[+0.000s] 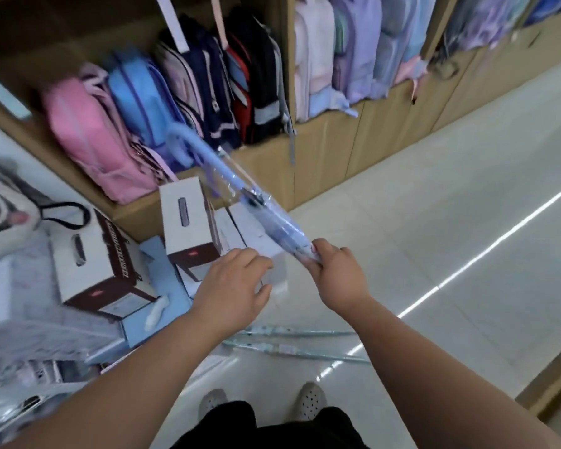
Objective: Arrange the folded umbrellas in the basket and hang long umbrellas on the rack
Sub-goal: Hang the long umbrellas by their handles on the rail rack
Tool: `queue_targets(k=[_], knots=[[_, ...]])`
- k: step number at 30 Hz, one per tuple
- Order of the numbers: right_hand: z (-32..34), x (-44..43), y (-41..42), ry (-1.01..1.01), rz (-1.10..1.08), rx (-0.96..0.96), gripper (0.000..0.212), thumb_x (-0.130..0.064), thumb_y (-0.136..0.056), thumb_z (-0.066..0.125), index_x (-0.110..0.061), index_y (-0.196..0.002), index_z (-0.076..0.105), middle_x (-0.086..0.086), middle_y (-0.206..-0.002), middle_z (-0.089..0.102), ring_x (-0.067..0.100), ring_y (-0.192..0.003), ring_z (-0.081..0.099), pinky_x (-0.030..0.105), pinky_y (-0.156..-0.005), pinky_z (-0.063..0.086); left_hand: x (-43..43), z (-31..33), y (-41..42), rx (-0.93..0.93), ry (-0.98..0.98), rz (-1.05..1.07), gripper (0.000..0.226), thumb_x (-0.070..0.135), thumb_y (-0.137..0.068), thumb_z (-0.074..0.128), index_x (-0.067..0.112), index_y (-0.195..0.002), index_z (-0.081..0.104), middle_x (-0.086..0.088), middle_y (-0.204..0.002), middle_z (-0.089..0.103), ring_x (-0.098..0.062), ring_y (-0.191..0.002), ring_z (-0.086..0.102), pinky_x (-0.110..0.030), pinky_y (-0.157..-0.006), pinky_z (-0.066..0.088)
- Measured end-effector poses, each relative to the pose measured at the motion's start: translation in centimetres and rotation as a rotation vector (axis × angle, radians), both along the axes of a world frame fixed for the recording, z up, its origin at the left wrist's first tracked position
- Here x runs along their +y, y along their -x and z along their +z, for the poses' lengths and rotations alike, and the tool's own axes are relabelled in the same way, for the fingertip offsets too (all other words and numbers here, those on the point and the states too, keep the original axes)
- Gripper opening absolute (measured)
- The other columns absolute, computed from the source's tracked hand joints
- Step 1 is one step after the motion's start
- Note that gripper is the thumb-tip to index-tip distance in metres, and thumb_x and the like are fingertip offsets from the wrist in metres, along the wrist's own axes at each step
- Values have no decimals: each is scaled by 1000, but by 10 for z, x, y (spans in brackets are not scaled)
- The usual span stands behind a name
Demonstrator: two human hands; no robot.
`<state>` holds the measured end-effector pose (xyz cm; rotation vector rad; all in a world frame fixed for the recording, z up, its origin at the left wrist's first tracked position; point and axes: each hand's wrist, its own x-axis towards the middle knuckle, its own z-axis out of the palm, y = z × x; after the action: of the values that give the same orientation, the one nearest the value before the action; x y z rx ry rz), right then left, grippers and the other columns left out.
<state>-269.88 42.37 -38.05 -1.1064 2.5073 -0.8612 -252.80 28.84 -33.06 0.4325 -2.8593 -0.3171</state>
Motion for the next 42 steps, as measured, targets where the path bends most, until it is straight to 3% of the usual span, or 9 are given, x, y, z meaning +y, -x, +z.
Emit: queue_targets(k=[3, 7, 11, 15, 20, 27, 33, 38, 42], knots=[[35, -19, -19, 148, 4, -161, 34, -52, -97, 55, -26, -83, 38, -3, -64, 49, 32, -71, 47, 41, -57, 39, -1, 6, -19, -125, -293, 192, 42, 38, -87, 72, 22, -125, 63, 1, -115, 63, -20, -103, 61, -35, -89, 51], [87, -42, -57, 270, 20, -373, 36, -54, -95, 58, -21, -86, 47, 4, -69, 56, 25, -65, 53, 42, -64, 50, 4, 19, -30, -125, -743, 337, 54, 47, -86, 74, 35, -135, 52, 10, -121, 60, -10, -94, 64, -27, -77, 51], [133, -63, -99, 424, 67, -524, 27, -42, -97, 61, -15, -92, 55, -3, -75, 63, 16, -68, 59, 40, -66, 53, 5, 37, -50, 46, -1096, 369, 22, 38, -93, 68, 32, -112, 60, 10, -112, 68, -7, -82, 66, -34, -74, 52], [171, -82, -144, 535, 93, -628, 8, -28, -102, 57, -22, -102, 62, 0, -85, 72, 20, -76, 70, 46, -63, 58, -9, 49, -94, 181, -1208, 332, 15, 27, -99, 62, 31, -113, 56, 9, -110, 73, -10, -99, 69, -34, -80, 55], [201, -108, -211, 610, 82, -680, 15, -24, -104, 54, -15, -113, 62, 10, -103, 74, 23, -82, 71, 72, -80, 51, -34, 60, -163, 258, -1149, 280, 54, 15, -99, 61, 56, -125, 39, 18, -129, 63, -2, -115, 63, -34, -100, 54], [203, -151, -285, 571, 125, -615, 31, -28, -100, 61, -28, -131, 57, 0, -106, 76, 15, -92, 74, 27, -68, 54, -86, 84, -243, 363, -1037, 309, 50, 18, -96, 63, 46, -134, 44, 12, -120, 69, -8, -109, 67, -48, -100, 53], [208, -207, -324, 501, 207, -429, 38, -41, -87, 70, -31, -122, 61, -7, -98, 76, 13, -89, 74, 44, -82, 60, -138, 126, -277, 483, -942, 328, 47, 22, -90, 65, 45, -129, 50, 17, -125, 68, -1, -114, 65, -39, -103, 52], [237, -259, -336, 531, 260, -223, 26, -37, -88, 72, -29, -112, 66, -10, -94, 74, 4, -84, 69, 30, -77, 56, -183, 175, -285, 597, -831, 407, 52, 30, -86, 63, 45, -133, 47, 14, -121, 69, -4, -105, 68, -33, -92, 57], [257, -301, -333, 541, 360, -195, 24, -41, -92, 64, -28, -113, 66, -7, -97, 74, 13, -89, 70, 44, -80, 58, -212, 200, -293, 677, -770, 424, 53, 10, -92, 68, 37, -134, 51, 9, -96, 73, 2, -74, 69, -14, -62, 50]])
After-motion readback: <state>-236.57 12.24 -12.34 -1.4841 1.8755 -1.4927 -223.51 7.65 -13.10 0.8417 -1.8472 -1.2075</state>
